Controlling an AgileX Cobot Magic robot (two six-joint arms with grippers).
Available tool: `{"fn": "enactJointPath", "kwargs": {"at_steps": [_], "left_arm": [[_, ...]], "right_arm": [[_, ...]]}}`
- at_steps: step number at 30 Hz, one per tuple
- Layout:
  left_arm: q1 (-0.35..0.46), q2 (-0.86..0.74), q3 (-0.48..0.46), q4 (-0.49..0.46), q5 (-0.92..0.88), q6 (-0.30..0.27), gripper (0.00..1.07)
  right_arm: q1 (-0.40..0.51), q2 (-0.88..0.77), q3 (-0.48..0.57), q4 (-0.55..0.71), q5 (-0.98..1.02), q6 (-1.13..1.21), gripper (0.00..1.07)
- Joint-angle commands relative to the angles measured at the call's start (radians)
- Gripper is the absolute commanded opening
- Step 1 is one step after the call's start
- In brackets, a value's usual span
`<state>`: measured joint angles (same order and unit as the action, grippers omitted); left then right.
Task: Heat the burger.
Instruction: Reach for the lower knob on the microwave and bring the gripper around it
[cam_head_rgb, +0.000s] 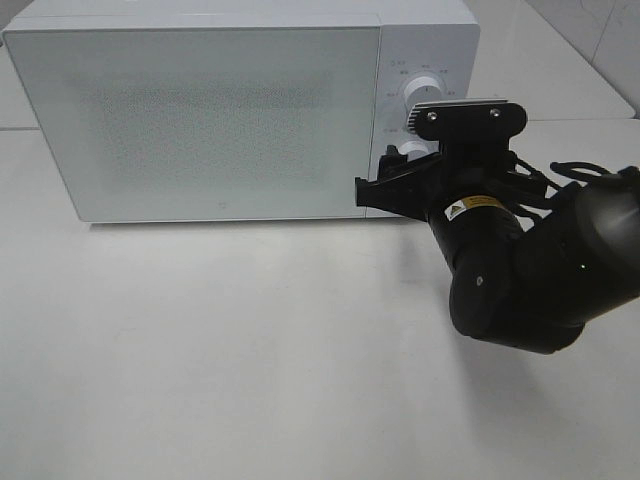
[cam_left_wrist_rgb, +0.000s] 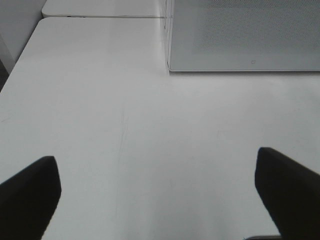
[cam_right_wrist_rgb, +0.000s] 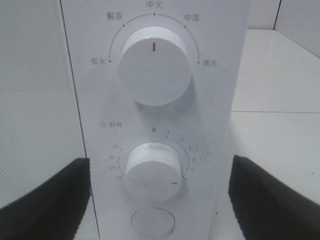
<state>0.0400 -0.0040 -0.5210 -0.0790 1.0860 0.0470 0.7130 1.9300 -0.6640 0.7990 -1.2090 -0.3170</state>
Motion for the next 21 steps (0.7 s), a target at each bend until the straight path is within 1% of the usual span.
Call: {"fn": "enactJointPath", "kwargs": {"at_steps": [1, 9, 11, 21], "left_arm": [[0.003, -0.018, 0.003, 0.002, -0.014, -0.001, 0.98], [0.003, -0.018, 0.003, 0.002, -0.014, -0.001, 0.98], [0.003, -0.018, 0.003, 0.002, -0.014, -0.001, 0.98], [0.003, -0.018, 0.003, 0.002, -0.014, -0.001, 0.98]], "right_arm": [[-0.026, 0.031, -0.051, -0.03, -0.127, -0.001, 0.75], [-0.037, 0.086, -0.113, -0.03, -0.099, 0.006, 0.75], [-0.054, 0.119, -0.137, -0.031, -0.076, 0.026, 0.75], [-0.06, 0.149, -0.156, -0.032, -0.058, 0.044, 0.75]]}}
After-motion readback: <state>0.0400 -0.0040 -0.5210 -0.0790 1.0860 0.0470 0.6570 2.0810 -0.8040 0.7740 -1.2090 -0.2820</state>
